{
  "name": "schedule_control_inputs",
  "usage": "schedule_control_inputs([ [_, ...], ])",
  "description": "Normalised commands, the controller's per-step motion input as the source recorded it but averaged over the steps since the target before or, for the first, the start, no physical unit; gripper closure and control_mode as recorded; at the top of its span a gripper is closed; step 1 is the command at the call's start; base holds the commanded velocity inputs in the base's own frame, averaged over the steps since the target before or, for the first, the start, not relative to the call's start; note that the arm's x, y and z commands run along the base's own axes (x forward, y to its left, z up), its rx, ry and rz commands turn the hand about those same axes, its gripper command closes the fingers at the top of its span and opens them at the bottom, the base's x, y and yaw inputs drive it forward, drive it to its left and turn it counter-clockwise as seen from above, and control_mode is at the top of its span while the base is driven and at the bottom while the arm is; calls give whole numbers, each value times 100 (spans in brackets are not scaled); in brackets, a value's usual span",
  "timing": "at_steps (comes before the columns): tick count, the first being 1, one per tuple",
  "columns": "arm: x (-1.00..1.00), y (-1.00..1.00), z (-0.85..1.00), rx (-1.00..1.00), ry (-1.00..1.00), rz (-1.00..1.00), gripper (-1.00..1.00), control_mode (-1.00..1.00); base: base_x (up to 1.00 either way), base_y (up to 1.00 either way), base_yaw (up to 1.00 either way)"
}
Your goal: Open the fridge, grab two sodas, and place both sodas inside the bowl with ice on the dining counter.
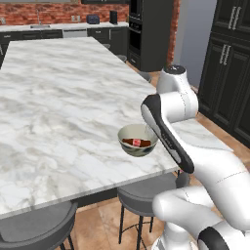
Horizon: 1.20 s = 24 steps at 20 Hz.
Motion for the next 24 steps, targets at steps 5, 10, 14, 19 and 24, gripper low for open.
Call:
schedule_control_inputs([
  [5,34,6,-31,-10,8,2,100,-100,0,0,0],
  [10,33,0,-32,-2,5,0,100,-100,0,0,0],
  [14,64,0,-27,0,10,6,100,-100,0,0,0],
  [19,65,0,-25,0,10,8,100,-100,0,0,0],
  [24,60,0,-32,-1,12,7,100,-100,0,0,0],
])
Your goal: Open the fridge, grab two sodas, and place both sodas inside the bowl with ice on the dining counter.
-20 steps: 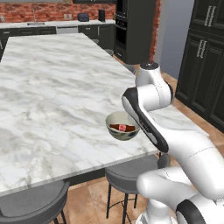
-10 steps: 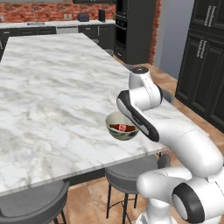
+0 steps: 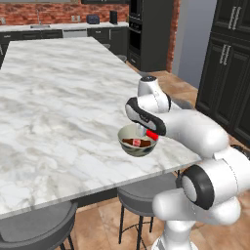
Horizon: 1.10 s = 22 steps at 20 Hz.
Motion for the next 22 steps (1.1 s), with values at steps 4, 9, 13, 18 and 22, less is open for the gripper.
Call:
schedule_control_inputs([
  [4,52,0,-39,-3,11,6,100,-100,0,0,0],
  [9,46,0,-38,-2,11,4,100,-100,0,0,0],
  [13,14,0,-36,0,4,3,100,-100,0,0,0],
  [18,6,0,-38,0,4,2,100,-100,0,0,0],
  [22,7,2,-39,-1,4,0,100,-100,0,0,0],
])
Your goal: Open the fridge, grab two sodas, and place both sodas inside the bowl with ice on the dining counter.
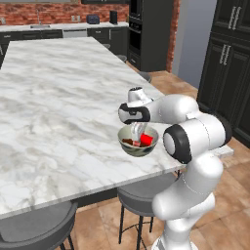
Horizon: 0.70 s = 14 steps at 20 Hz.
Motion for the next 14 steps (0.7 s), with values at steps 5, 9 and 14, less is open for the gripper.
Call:
schedule_control_inputs([
  [5,15,2,-37,0,1,1,100,-100,0,0,0],
  [9,20,5,-36,0,0,4,100,-100,0,0,0],
  [14,11,0,-33,0,0,5,-100,-100,0,0,0],
])
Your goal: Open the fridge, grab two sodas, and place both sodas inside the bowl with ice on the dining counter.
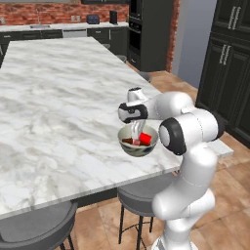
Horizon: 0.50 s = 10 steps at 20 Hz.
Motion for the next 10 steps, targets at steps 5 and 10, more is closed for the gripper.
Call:
schedule_control_inputs([
  [5,0,0,-13,0,-1,1,-100,-100,0,0,0],
  [10,-12,0,0,0,-1,-1,-100,-100,0,0,0],
])
